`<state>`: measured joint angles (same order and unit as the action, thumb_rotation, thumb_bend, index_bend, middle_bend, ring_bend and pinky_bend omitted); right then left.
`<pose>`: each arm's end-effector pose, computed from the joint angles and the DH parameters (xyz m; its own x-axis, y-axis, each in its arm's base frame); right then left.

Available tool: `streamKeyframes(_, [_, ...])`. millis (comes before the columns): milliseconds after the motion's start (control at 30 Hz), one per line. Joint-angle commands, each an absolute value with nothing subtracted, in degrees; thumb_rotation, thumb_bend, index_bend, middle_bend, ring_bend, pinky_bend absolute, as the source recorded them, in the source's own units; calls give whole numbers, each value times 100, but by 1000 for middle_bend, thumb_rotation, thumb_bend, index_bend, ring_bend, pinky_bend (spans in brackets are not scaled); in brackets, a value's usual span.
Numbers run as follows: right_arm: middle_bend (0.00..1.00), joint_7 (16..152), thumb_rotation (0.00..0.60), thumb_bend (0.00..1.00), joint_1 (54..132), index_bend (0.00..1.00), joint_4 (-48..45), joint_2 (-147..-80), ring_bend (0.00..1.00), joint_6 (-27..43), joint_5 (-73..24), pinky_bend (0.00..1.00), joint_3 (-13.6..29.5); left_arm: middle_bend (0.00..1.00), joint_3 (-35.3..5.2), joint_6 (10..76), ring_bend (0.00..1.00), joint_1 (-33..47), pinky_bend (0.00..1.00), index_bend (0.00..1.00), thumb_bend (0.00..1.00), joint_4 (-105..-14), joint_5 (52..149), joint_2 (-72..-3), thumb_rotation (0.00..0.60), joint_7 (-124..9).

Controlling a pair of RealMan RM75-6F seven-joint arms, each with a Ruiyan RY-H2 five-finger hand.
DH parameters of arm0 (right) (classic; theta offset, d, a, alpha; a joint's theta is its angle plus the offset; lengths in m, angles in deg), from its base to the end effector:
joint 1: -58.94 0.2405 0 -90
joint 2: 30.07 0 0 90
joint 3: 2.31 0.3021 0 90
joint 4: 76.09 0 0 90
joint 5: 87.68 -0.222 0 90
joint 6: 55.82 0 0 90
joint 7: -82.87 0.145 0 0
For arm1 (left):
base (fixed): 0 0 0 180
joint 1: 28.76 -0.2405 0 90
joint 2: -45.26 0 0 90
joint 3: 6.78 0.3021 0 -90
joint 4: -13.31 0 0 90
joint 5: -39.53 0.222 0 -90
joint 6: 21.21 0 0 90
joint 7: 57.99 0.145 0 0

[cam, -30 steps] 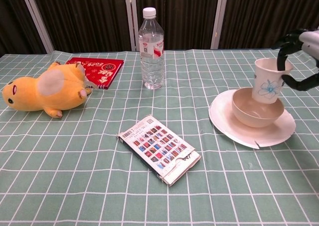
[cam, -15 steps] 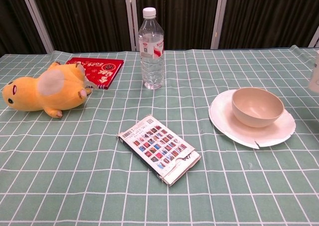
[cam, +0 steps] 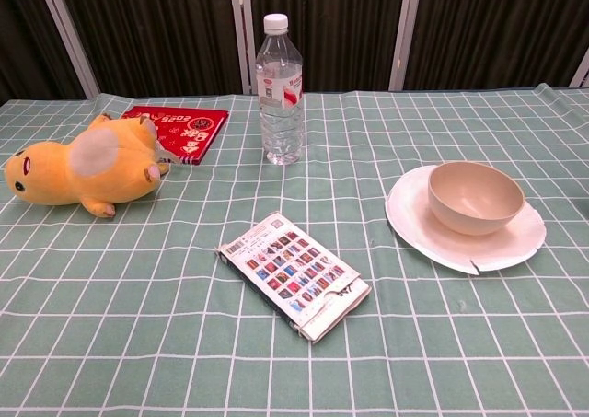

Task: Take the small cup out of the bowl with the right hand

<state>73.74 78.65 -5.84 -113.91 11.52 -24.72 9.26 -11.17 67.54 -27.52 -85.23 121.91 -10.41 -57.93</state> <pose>-0.3900 -0.3151 0.0782 0.4316 -0.0880 0.8977 -0.8772 0.1908 0.4405 -0.3546 0.1682 0.2261 0.4313 -0.0633 0.9000 0.8999 0.1016 -0.4241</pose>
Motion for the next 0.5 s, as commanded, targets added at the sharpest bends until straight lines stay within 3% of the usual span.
streamKeyframes(33, [146, 7411, 600, 458, 7849, 666, -645, -11444, 0, 1123, -2453, 0, 899, 0, -1114, 6753, 0, -2752, 0, 0, 0, -8525, 12194, -1042, 600, -5786])
streamKeyframes(100, [140, 7398, 600, 432, 7839, 666, -659, -11462, 0, 1104, -2425, 0, 863, 0, -1111, 6752, 0, -2751, 0, 0, 0, -8527, 12200, -1042, 600, -5779])
streamKeyframes(233, [38, 7316, 600, 340, 7817, 619, -568, -11394, 0, 1039, -2363, 0, 776, 0, -1111, 6752, 0, -2751, 0, 0, 0, -8527, 12201, -1040, 600, -5789])
streamKeyframes(400, [0, 7197, 600, 259, 7765, 252, -268, -11224, 0, 1022, -2339, 0, 711, 0, -1116, 6754, 0, -2752, 0, 0, 0, -8524, 12196, -1036, 600, -5809])
streamKeyframes(500, [0, 7163, 600, 234, 7681, 107, 77, -11048, 0, 1245, -2192, 0, 694, 0, -1117, 6772, 0, -2762, 0, 0, 0, -8519, 12200, -1032, 600, -5829])
